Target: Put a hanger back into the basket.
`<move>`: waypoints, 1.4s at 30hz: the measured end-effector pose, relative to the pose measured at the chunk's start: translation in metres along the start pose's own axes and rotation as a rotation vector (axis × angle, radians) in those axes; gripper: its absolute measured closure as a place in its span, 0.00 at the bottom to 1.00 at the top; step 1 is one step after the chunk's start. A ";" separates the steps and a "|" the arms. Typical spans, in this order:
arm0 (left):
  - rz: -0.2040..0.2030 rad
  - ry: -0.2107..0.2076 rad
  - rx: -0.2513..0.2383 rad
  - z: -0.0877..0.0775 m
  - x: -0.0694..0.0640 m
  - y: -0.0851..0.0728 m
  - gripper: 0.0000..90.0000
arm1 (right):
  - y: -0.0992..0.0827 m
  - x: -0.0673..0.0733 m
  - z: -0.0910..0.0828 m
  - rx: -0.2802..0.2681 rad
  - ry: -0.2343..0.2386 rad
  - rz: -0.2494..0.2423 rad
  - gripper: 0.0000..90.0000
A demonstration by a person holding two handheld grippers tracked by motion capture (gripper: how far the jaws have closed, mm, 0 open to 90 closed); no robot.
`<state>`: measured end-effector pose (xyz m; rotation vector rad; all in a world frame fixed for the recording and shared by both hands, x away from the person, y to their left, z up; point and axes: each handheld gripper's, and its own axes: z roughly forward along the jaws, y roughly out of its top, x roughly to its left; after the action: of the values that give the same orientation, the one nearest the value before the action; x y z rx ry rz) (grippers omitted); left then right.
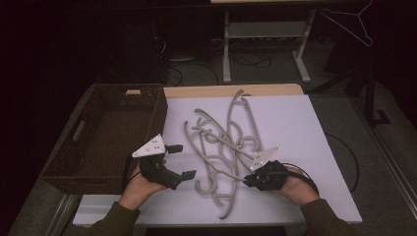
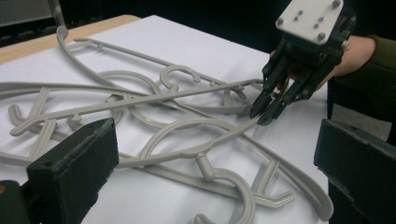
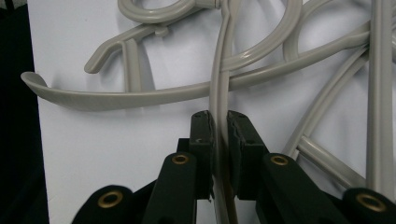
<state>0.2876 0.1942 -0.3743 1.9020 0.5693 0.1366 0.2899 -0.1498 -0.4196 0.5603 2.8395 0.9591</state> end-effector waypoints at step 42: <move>0.127 0.271 0.349 0.099 0.076 0.000 1.00 | -0.027 0.022 -0.022 -0.054 -0.013 0.203 0.99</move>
<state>0.3900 0.1443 -0.4267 2.2785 0.6875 0.4047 0.2562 -0.1738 -0.4180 0.8591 2.7759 1.0539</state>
